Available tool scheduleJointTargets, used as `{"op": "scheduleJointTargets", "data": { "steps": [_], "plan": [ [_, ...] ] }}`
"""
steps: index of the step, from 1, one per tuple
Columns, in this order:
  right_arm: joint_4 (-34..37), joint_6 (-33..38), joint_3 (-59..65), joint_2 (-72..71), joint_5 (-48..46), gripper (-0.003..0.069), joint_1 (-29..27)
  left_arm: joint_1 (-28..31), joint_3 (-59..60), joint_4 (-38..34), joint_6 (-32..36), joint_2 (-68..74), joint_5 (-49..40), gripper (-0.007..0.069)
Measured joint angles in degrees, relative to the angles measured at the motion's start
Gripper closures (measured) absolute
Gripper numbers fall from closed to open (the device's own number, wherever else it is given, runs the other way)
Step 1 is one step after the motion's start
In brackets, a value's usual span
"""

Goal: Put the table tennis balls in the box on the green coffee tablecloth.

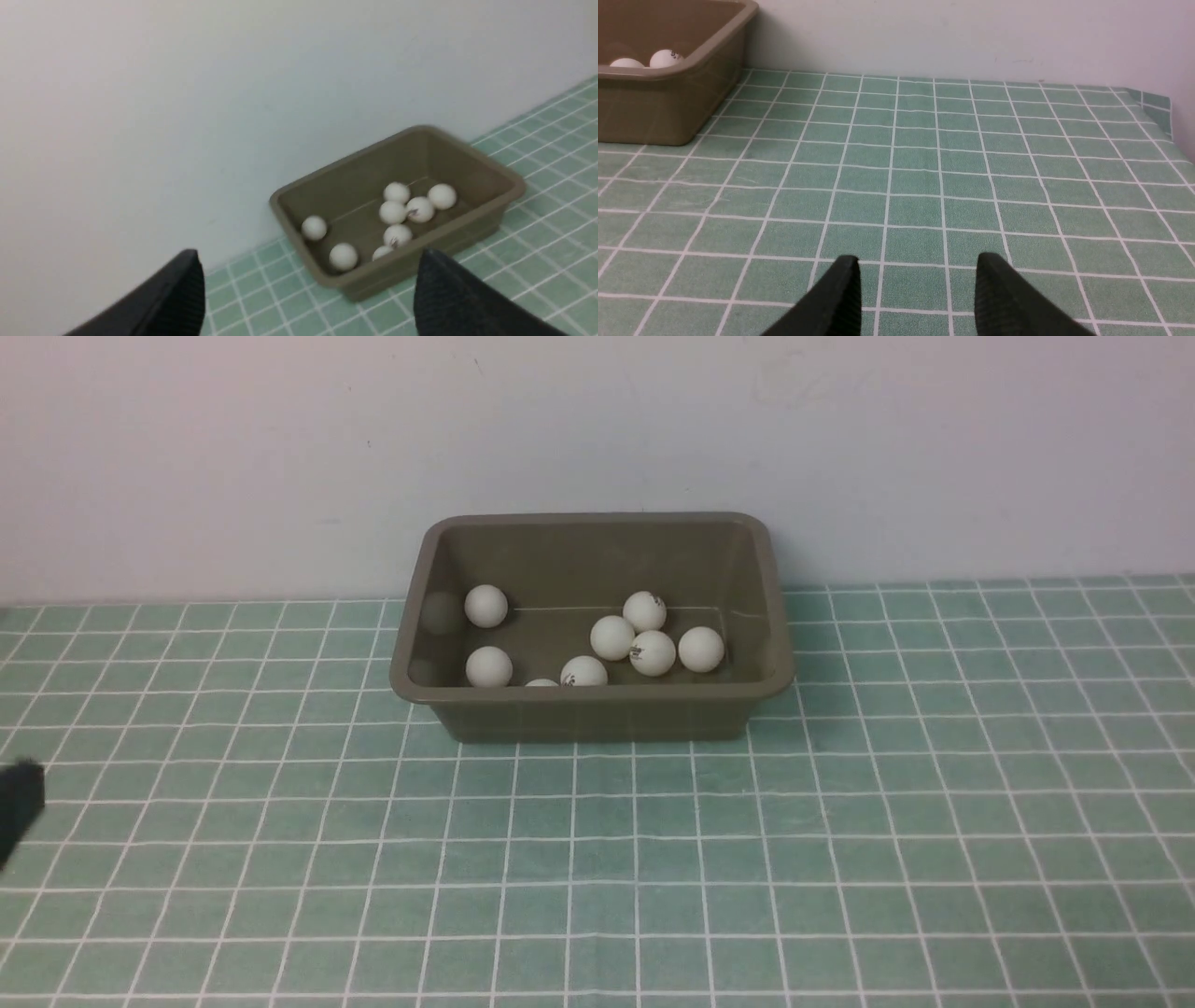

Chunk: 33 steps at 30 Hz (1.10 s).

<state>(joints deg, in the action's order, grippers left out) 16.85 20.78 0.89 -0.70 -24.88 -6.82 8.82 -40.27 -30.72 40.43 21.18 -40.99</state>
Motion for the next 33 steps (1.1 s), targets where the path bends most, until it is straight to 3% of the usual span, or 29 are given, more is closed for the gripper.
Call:
{"op": "scheduleJointTargets", "data": {
  "steps": [7,12,17,33],
  "plan": [
    [0.05,0.00,0.00,0.00,0.05,0.0342,0.00,4.87,23.03,1.71,-2.49,-8.07,10.92,0.0083],
    [0.05,0.00,0.00,0.00,0.05,0.0342,0.00,4.97,32.70,11.40,-17.26,-10.79,19.01,0.0083],
    [0.05,0.00,0.00,0.00,0.05,0.0342,0.00,4.97,36.77,19.20,-27.83,-12.22,19.49,0.0083],
    [0.11,0.00,0.04,0.00,0.05,0.0342,0.00,4.79,41.59,21.70,-30.22,-21.80,18.34,0.0083]
  ]
}}
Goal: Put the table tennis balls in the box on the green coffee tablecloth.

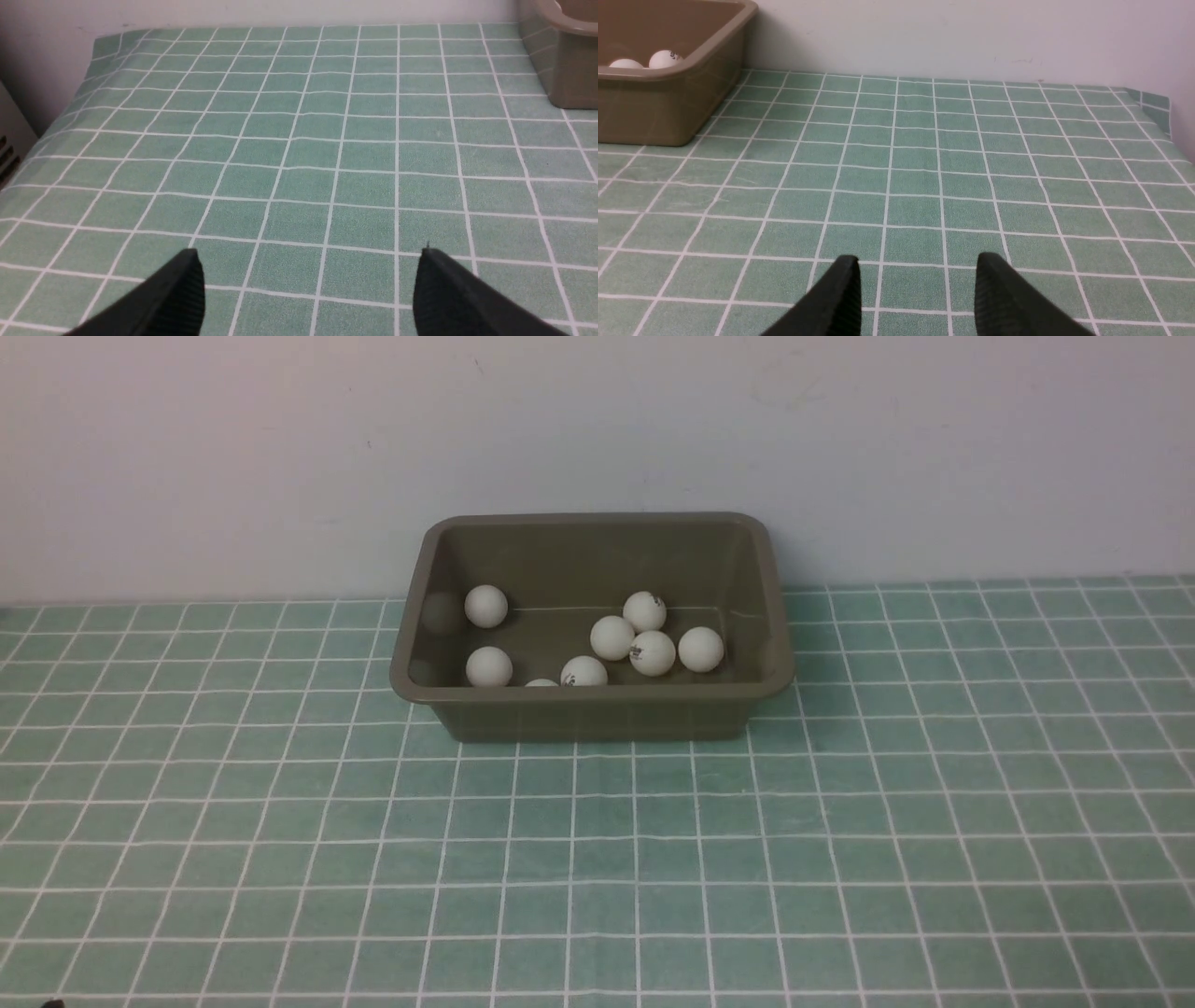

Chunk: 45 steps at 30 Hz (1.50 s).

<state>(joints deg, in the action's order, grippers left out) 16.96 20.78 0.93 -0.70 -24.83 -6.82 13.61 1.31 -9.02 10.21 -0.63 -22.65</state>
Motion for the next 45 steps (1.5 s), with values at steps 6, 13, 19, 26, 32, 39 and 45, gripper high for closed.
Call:
{"op": "scheduleJointTargets", "data": {
  "steps": [6,13,19,26,32,39,45],
  "plan": [
    [0.00,0.00,0.00,0.00,0.00,0.0342,0.00,-2.12,0.00,0.22,0.00,0.00,0.00,0.0083],
    [0.00,0.00,0.00,0.00,0.00,0.0342,0.00,-5.45,0.00,0.47,0.00,0.00,0.00,0.0083],
    [0.00,-0.47,0.00,0.00,0.00,0.0342,0.00,-5.02,0.00,1.18,0.00,0.00,0.11,0.0083],
    [0.00,-0.64,0.00,0.00,0.05,0.0342,0.00,-4.71,0.04,1.30,0.00,0.00,0.23,0.0083],
    [0.00,-0.64,0.00,0.00,0.05,0.0342,0.00,-4.66,0.04,1.30,0.00,0.00,0.27,0.0083],
    [0.00,-0.64,0.00,0.00,0.05,0.0342,0.00,-4.80,0.04,1.37,0.00,0.00,0.33,0.0083],
    [0.00,-0.64,0.00,0.00,0.11,0.0342,0.00,-10.79,0.11,1.51,0.00,0.00,0.46,0.0083]
  ]
}}
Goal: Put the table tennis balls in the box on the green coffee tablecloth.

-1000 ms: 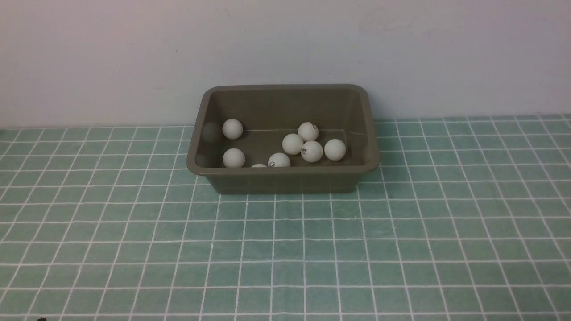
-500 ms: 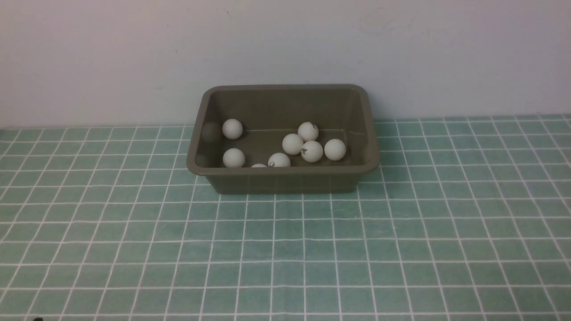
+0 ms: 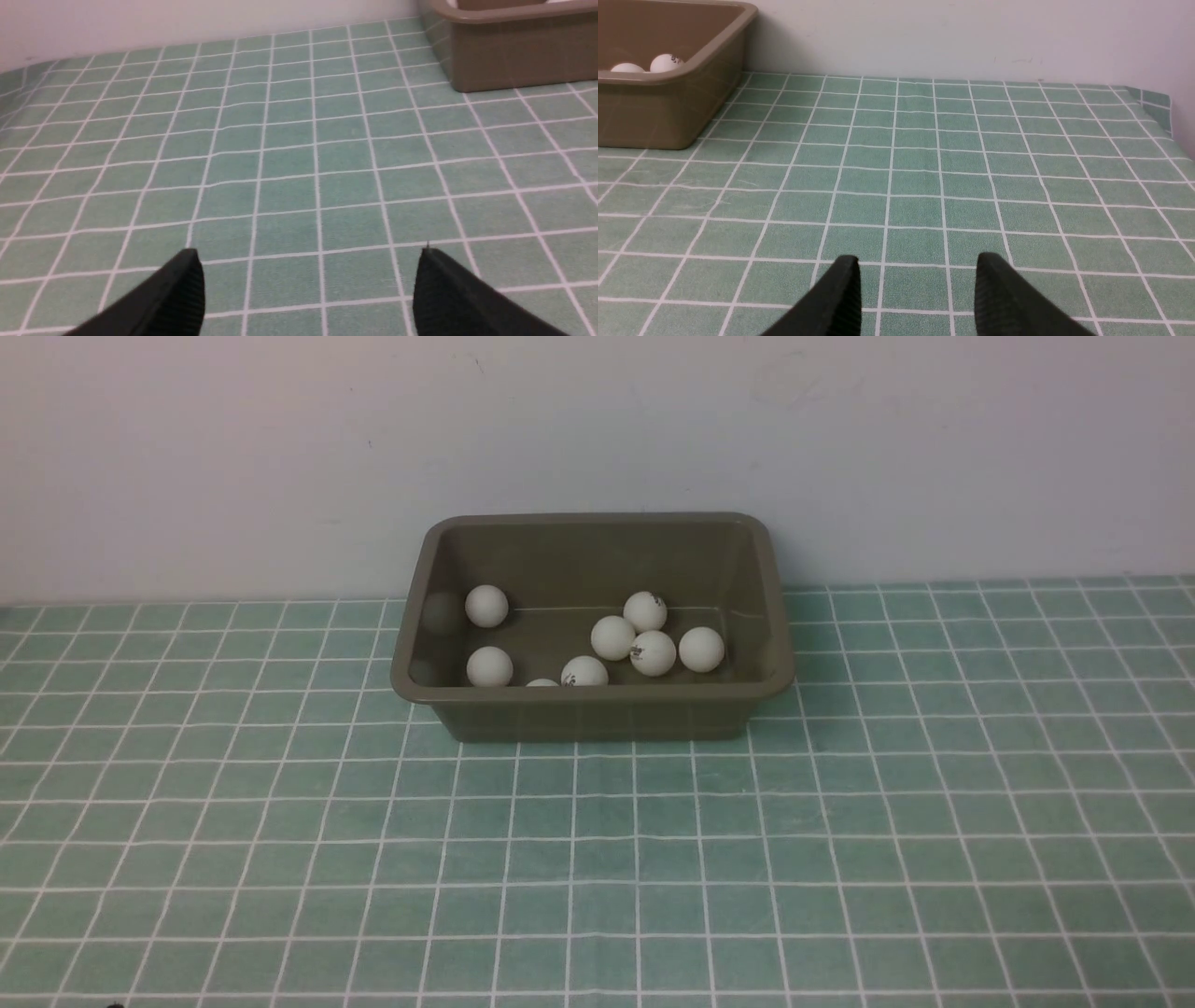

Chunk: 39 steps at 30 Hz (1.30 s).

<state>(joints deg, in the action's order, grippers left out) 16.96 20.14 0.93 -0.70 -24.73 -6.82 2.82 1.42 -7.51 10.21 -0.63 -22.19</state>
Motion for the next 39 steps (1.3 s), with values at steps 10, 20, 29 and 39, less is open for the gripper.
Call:
{"op": "scheduleJointTargets", "data": {
  "steps": [10,20,29,39],
  "plan": [
    [0.00,0.00,0.00,0.00,0.00,0.0342,0.00,-1.96,0.00,2.07,-4.61,0.00,0.05,0.0083],
    [0.00,0.00,0.02,0.00,0.06,0.0342,0.00,-1.96,0.00,2.79,-8.97,0.00,0.05,0.0083],
    [0.00,0.00,0.02,0.00,0.06,0.0342,0.00,-1.96,0.00,2.79,-9.09,0.00,0.05,0.0083],
    [0.00,0.00,0.02,0.00,0.32,0.0342,0.00,-1.96,0.00,2.97,-9.45,0.00,0.05,0.0083]
  ]
}}
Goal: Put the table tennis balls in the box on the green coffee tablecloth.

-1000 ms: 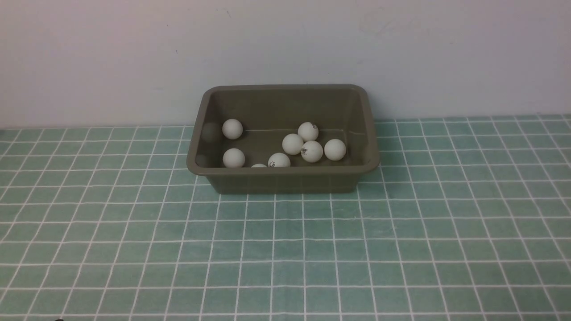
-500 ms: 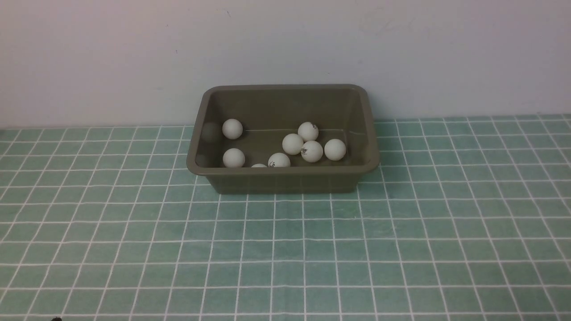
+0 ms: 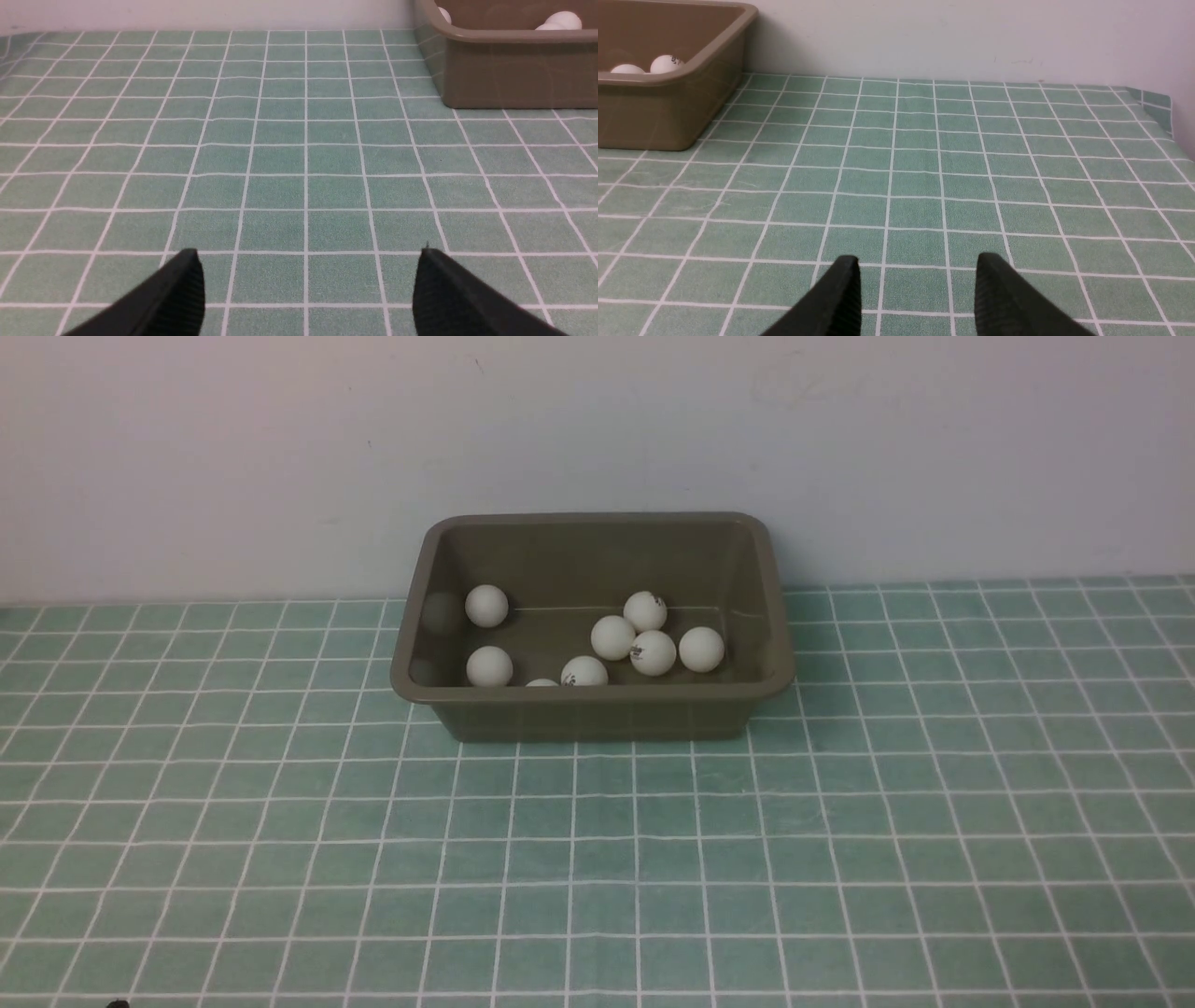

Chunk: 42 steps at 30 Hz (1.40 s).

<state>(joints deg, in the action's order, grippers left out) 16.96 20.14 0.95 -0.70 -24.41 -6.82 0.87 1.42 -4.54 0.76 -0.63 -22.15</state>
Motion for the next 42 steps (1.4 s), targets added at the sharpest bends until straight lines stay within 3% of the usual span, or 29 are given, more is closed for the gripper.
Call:
{"op": "scheduleJointTargets", "data": {
  "steps": [42],
  "plan": [
    [-2.16,2.00,0.11,0.00,0.76,0.0342,0.18,0.00,0.00,0.00,-0.04,0.00,0.00,0.0083]
  ]
}}
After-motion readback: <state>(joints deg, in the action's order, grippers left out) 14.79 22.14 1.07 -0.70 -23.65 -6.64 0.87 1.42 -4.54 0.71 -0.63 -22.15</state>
